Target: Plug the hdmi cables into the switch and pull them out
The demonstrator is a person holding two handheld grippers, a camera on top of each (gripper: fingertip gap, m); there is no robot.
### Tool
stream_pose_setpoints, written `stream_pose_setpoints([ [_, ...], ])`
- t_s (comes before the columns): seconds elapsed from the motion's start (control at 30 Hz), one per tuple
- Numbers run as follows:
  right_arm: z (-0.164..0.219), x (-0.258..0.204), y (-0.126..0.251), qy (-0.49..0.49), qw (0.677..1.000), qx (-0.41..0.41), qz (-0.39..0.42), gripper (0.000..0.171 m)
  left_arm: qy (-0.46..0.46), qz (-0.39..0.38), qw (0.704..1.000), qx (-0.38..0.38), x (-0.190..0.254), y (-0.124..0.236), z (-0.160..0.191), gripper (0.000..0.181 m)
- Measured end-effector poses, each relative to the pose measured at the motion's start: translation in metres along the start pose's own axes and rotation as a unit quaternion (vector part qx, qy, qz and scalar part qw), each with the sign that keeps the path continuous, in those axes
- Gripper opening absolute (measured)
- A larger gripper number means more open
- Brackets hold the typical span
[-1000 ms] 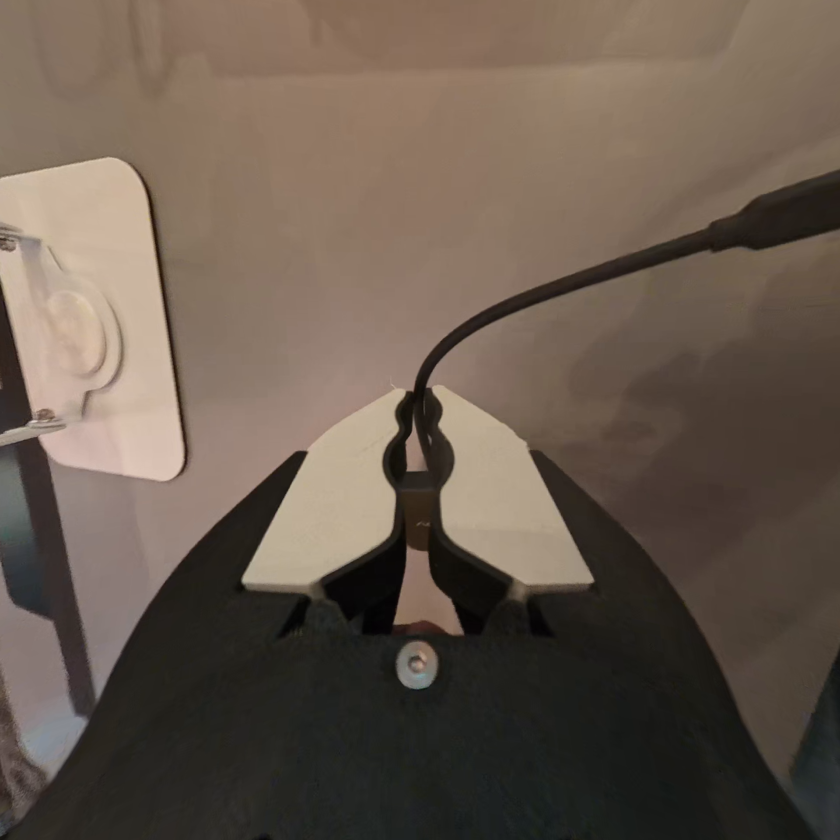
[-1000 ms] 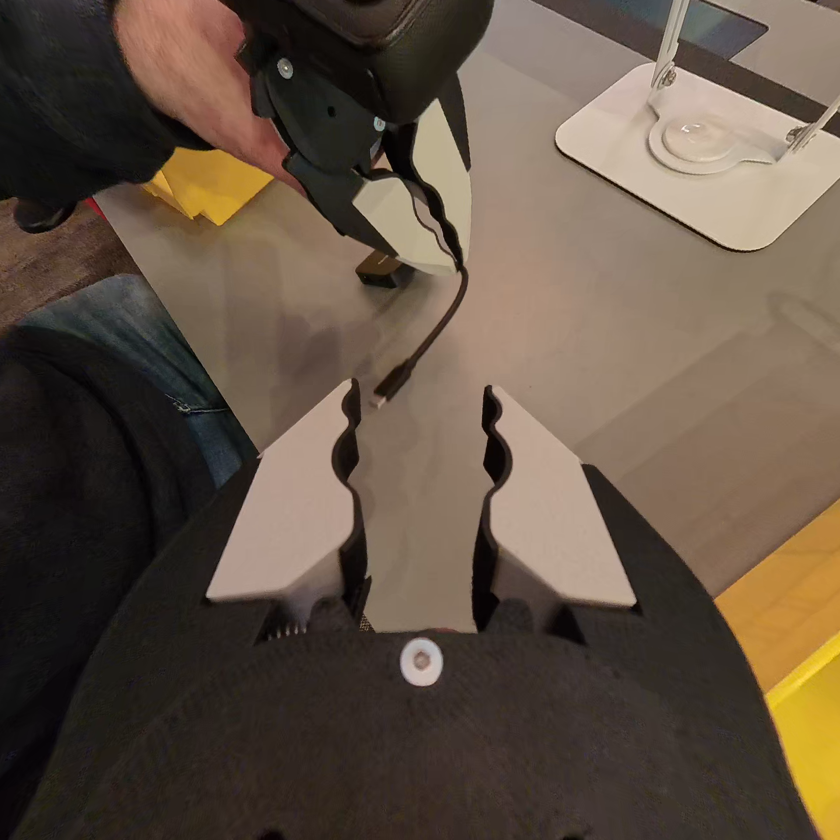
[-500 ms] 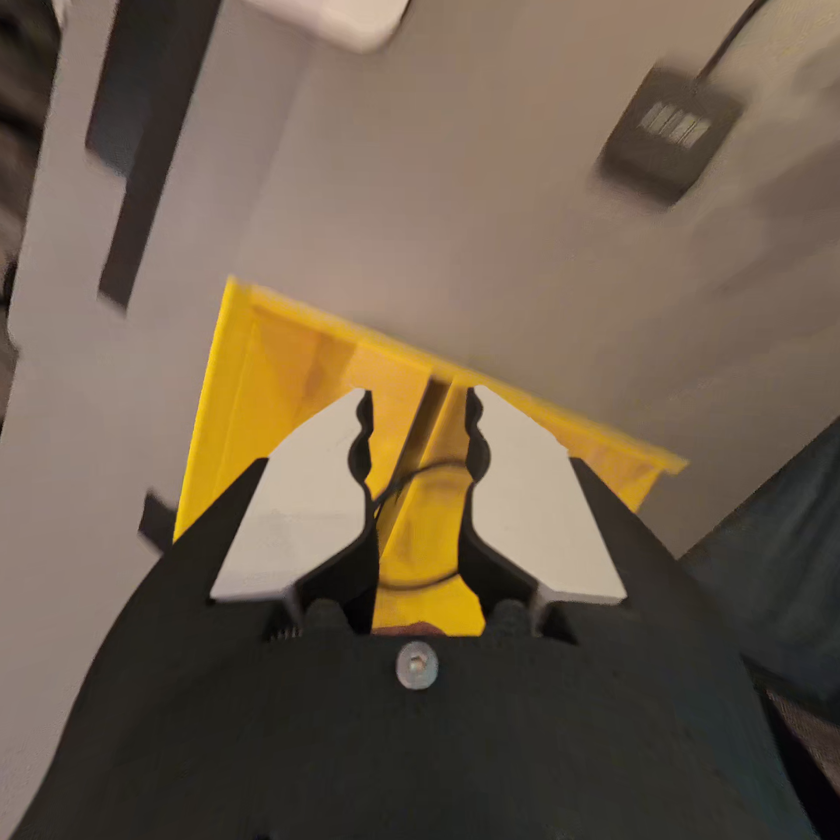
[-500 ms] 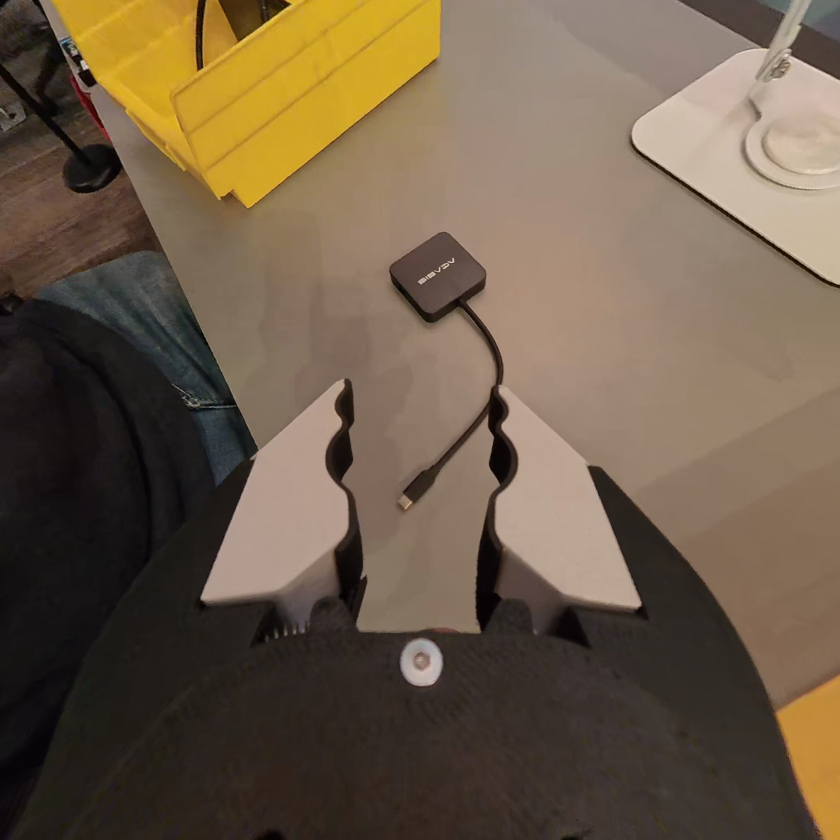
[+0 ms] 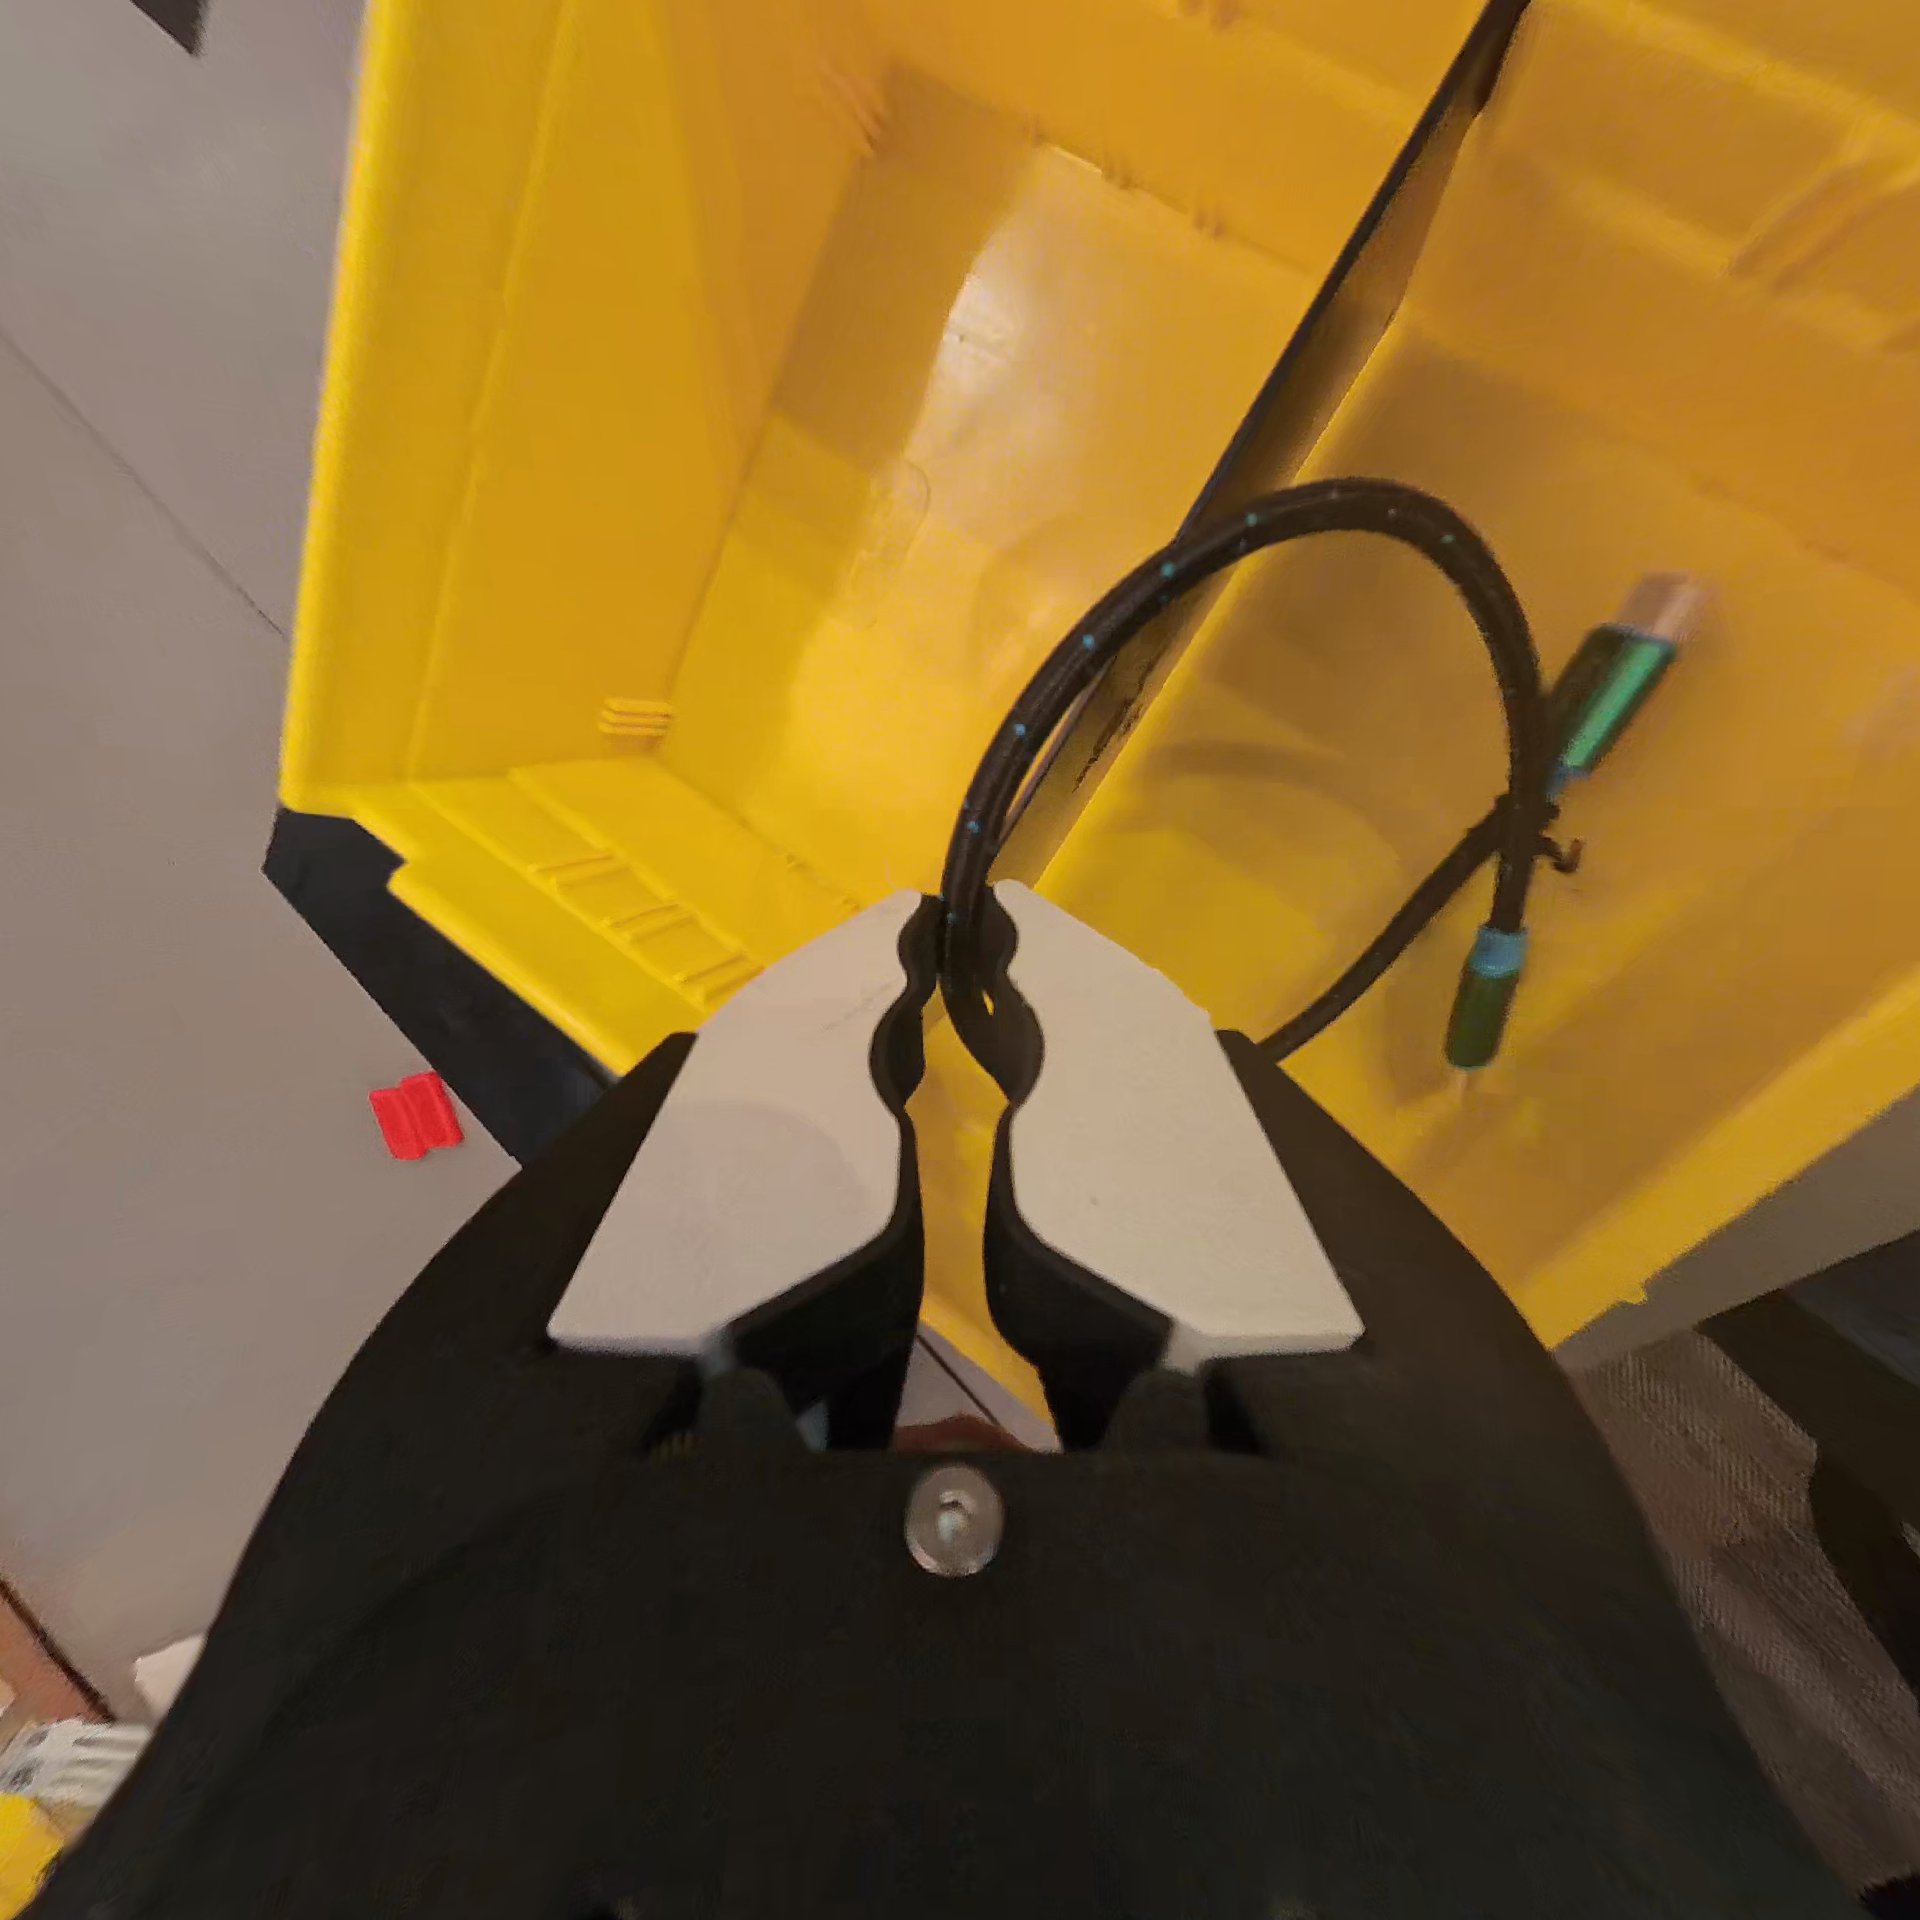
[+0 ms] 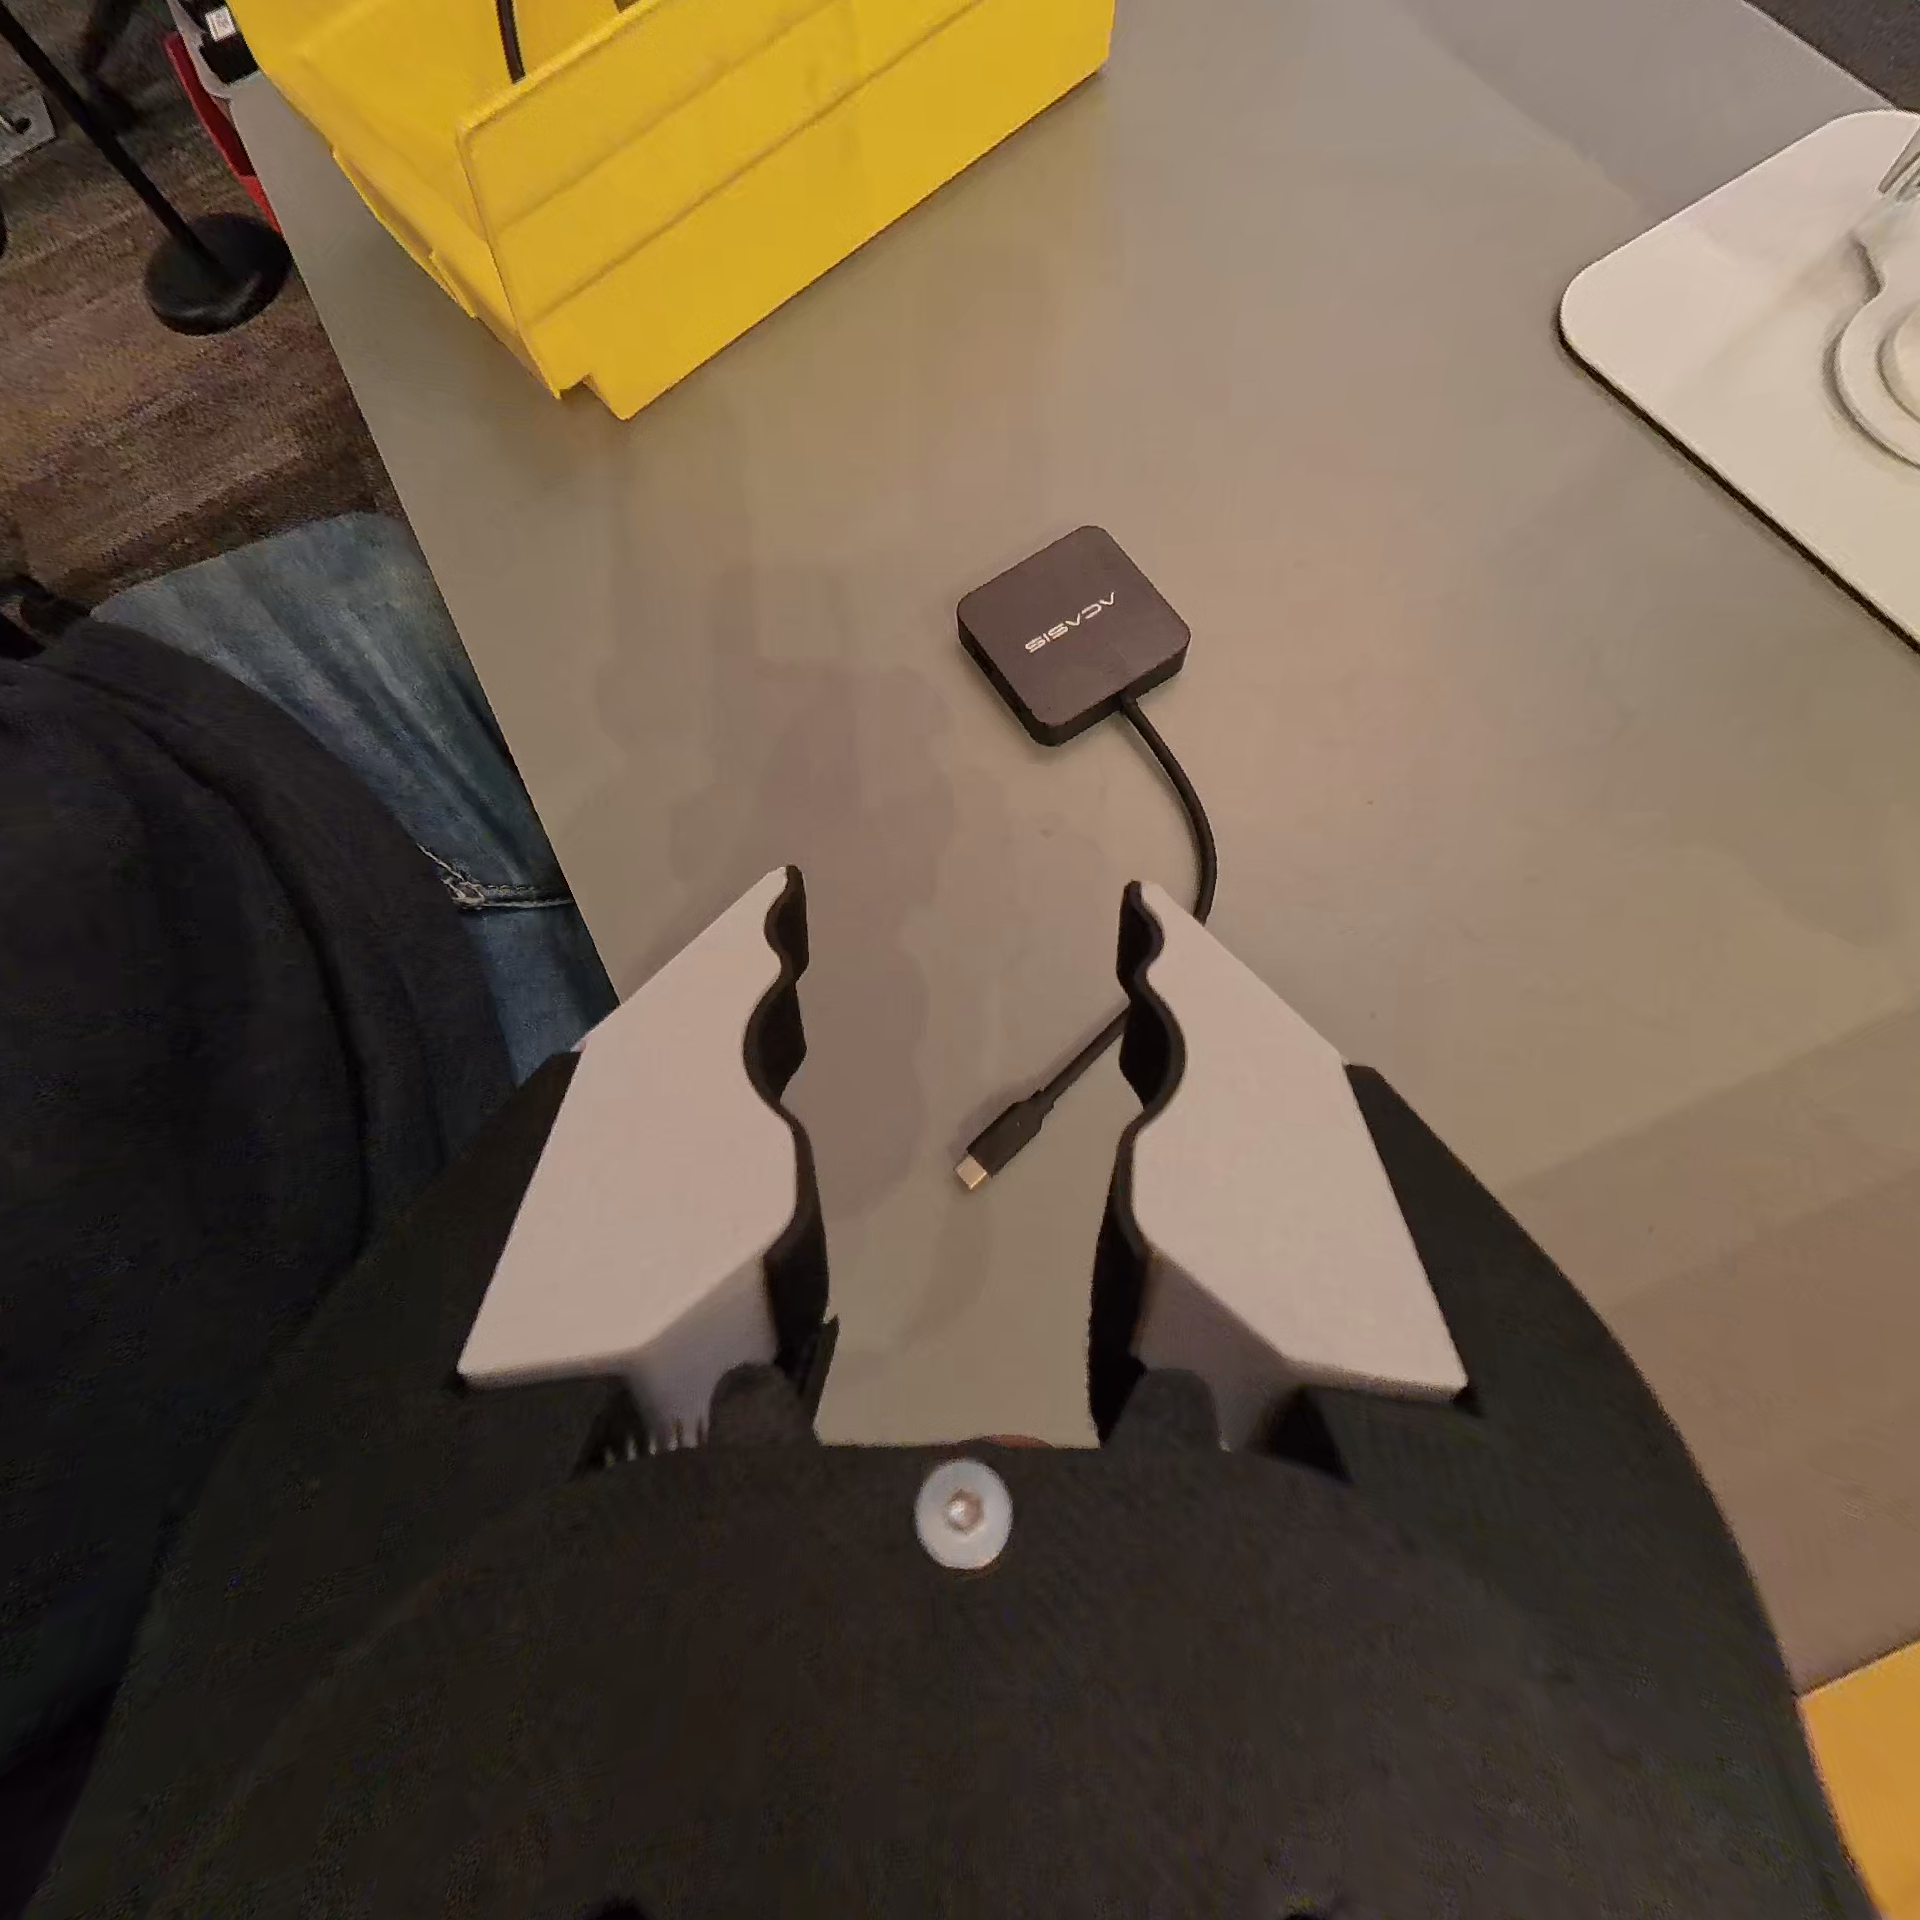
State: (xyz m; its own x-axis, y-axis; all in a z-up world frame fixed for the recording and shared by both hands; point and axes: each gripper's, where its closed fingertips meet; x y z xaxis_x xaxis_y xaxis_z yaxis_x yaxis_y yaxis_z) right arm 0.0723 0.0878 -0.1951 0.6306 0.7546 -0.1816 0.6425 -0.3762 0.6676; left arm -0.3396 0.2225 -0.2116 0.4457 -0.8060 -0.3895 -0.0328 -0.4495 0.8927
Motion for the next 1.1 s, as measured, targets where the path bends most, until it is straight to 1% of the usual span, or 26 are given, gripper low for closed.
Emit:
stream_pose_setpoints([
  [0.13, -0.006, -0.006, -0.003, 0.007, 1.000, 0.005, -0.010, 0.059, 0.020, -0.026, 0.999, 0.041, -0.011, 0.030, -0.010, 0.006],
  [0.27, -0.017, -0.016, -0.006, 0.017, 0.999, 0.014, -0.025, 0.060, 0.037, -0.046, 0.994, 0.095, -0.017, 0.067, -0.032, 0.006],
  [0.4, -0.031, -0.029, -0.007, 0.031, 0.998, 0.026, -0.043, 0.061, 0.049, -0.060, 0.984, 0.162, -0.016, 0.107, -0.066, 0.006],
  [0.47, -0.040, -0.039, -0.008, 0.036, 0.997, 0.037, -0.060, 0.062, 0.047, -0.050, 0.978, 0.197, -0.008, 0.124, -0.087, 0.006],
  [0.53, -0.048, -0.050, -0.009, 0.043, 0.995, 0.045, -0.078, 0.064, 0.038, -0.044, 0.973, 0.222, 0.002, 0.137, -0.107, 0.006],
  [0.63, -0.058, -0.058, -0.013, 0.061, 0.994, 0.048, -0.077, 0.066, 0.017, -0.035, 0.967, 0.254, 0.018, 0.152, -0.138, 0.006],
  [0.73, -0.063, -0.059, -0.015, 0.074, 0.994, 0.054, -0.064, 0.070, -0.002, -0.019, 0.958, 0.287, 0.035, 0.164, -0.167, 0.006],
  [0.87, -0.061, -0.052, -0.013, 0.060, 0.994, 0.068, -0.058, 0.070, -0.015, 0.001, 0.947, 0.320, 0.056, 0.172, -0.199, 0.006],
  [1.0, -0.049, -0.038, -0.016, 0.045, 0.996, 0.058, -0.042, 0.072, -0.002, 0.027, 0.943, 0.331, 0.077, 0.156, -0.223, 0.006],
  [1.1, -0.039, -0.036, -0.025, 0.029, 0.997, 0.041, -0.053, 0.080, 0.017, 0.058, 0.937, 0.345, 0.095, 0.140, -0.238, 0.006],
])
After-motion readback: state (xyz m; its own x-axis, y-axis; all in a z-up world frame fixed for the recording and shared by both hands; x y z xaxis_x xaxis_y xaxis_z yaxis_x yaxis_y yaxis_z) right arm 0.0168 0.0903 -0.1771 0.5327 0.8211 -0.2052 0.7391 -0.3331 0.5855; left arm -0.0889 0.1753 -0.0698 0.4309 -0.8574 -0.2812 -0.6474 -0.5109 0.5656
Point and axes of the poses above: each gripper's, where its closed fingertips meet, y back along the fingers, z out of its underside, x = y × z across the jaws, and after that the axes turned 7 degrees about -y, right-handed
